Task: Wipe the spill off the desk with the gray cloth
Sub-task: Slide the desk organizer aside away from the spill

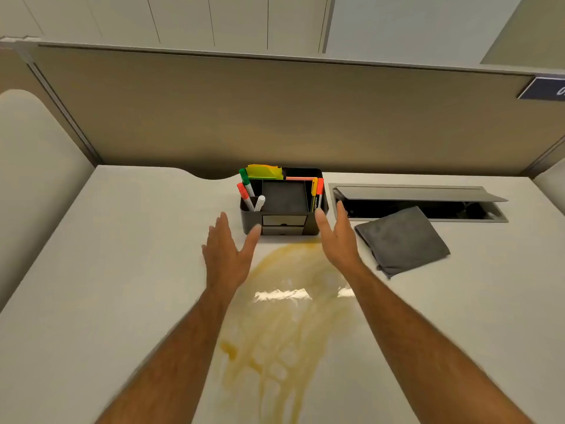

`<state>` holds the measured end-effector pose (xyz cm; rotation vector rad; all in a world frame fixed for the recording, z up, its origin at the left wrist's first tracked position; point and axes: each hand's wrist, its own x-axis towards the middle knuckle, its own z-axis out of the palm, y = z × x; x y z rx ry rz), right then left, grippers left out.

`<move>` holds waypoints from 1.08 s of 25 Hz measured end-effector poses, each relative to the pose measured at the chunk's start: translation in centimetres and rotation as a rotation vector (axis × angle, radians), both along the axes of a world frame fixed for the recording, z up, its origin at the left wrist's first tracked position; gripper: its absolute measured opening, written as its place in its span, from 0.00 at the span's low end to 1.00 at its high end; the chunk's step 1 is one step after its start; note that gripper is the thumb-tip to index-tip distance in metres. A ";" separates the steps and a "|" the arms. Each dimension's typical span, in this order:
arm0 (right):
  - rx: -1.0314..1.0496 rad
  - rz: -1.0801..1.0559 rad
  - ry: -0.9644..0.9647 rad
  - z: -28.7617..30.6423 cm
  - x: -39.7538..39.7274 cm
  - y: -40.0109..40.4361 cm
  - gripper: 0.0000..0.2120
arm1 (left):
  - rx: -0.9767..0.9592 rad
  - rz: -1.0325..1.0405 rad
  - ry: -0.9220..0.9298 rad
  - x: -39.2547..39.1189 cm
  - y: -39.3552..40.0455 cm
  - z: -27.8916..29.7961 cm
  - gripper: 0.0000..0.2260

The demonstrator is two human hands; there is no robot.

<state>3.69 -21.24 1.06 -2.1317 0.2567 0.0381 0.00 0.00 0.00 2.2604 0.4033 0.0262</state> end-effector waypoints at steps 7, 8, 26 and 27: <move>0.324 -0.237 0.107 -0.4 4.6 1.0 0.22 | -0.458 0.169 -0.049 6.5 -1.4 0.7 0.16; 0.328 -0.273 0.114 -0.5 5.0 1.0 0.19 | -0.424 0.207 -0.050 6.8 -1.4 0.6 0.14; 0.340 -0.126 0.144 2.5 7.4 15.5 0.16 | -0.285 0.345 -0.084 8.0 15.1 4.4 0.17; 0.358 -0.116 0.154 2.7 7.4 16.8 0.15 | -0.290 0.358 -0.085 7.8 16.3 4.6 0.16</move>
